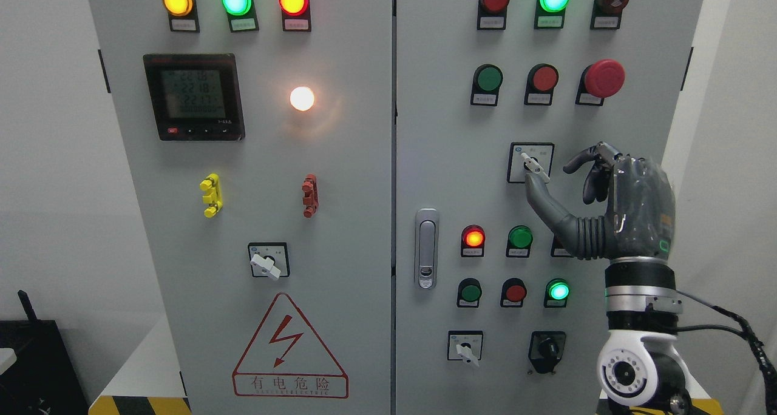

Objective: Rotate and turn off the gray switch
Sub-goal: 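Pinch the switch knob between right thumb and index finger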

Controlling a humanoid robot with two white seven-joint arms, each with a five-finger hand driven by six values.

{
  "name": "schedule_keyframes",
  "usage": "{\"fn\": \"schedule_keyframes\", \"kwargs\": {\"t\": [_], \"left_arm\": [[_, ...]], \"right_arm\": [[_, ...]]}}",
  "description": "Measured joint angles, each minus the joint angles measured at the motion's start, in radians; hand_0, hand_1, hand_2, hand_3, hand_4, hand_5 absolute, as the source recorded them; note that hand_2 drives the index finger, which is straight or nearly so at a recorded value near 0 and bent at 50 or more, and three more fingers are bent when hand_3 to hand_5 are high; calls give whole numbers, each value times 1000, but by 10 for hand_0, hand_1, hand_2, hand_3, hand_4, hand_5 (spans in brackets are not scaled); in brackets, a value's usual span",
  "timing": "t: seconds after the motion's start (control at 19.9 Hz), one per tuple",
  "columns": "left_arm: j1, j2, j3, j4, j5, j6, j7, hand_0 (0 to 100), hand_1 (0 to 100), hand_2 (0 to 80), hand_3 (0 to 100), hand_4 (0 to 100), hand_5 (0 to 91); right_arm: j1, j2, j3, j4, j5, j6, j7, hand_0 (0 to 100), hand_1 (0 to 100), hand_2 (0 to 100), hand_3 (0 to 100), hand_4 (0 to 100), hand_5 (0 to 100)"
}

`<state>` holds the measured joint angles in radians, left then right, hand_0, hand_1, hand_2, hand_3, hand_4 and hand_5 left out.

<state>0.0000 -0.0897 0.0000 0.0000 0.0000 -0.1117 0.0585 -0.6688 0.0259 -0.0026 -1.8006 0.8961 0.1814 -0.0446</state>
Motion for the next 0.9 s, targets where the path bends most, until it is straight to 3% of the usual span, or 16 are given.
{"fn": "schedule_keyframes", "kwargs": {"t": [0.9], "left_arm": [[0, 0, 0, 0, 0, 0, 0, 120, 389, 0, 0, 0, 0]], "right_arm": [[-25, 8, 2, 37, 1, 0, 4, 76, 396, 629, 971, 991, 1000]]}}
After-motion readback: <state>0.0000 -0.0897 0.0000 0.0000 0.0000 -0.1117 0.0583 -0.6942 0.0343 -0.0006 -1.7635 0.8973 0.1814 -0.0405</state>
